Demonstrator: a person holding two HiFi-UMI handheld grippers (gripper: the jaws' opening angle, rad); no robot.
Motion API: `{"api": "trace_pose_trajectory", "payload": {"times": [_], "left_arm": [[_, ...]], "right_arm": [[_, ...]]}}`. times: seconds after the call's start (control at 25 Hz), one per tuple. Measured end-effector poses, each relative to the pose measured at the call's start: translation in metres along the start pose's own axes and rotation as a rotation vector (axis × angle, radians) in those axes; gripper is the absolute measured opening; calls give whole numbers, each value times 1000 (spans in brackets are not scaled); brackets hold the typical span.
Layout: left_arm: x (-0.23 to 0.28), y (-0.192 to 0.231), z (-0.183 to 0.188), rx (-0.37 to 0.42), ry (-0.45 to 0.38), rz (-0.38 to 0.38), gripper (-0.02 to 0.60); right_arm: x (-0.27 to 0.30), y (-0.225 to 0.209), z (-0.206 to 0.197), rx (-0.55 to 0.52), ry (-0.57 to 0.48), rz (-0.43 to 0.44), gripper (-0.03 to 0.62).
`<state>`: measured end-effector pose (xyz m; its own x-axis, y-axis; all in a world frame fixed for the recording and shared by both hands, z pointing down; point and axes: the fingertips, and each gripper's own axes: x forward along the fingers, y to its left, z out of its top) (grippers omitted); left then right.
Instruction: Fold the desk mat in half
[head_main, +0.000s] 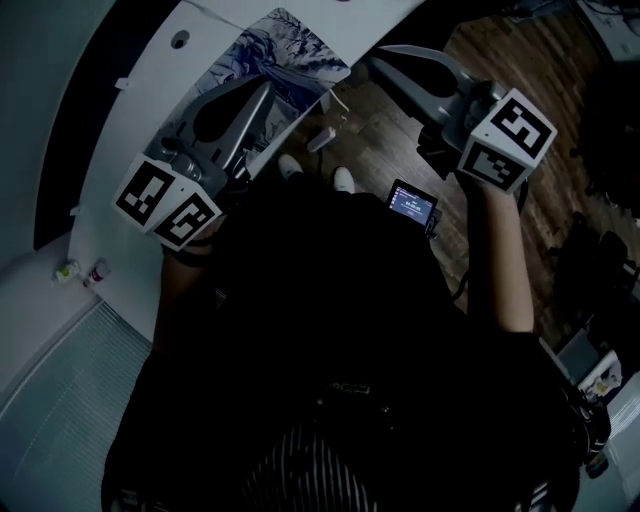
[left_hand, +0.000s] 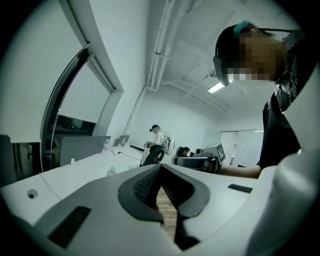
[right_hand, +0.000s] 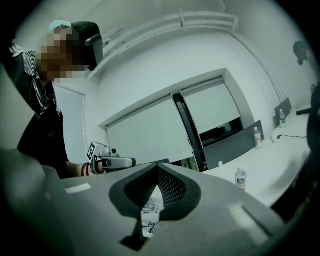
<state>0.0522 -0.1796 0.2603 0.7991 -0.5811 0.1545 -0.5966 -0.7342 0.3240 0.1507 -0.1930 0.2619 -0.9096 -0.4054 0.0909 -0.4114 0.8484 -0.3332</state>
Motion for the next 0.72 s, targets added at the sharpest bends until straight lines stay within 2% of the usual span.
{"api": "trace_pose_trajectory", "payload": {"times": [0.16,0.28,0.52,0.72], "left_arm": [[-7,16,14,18,-18,-57,6],[-20,34,20,13,-37,-75,6],[-57,67,29,4,-82,-76,7],[-103,91,27,-20,-111,-41,6]], "right_arm": [[17,-5,14,-26,-4,-66,5],[40,-4,16,-27,32,-98,5],[90,2,15,-47,97,-116,5],[124,7,7,-30,148,-139,5]]}}
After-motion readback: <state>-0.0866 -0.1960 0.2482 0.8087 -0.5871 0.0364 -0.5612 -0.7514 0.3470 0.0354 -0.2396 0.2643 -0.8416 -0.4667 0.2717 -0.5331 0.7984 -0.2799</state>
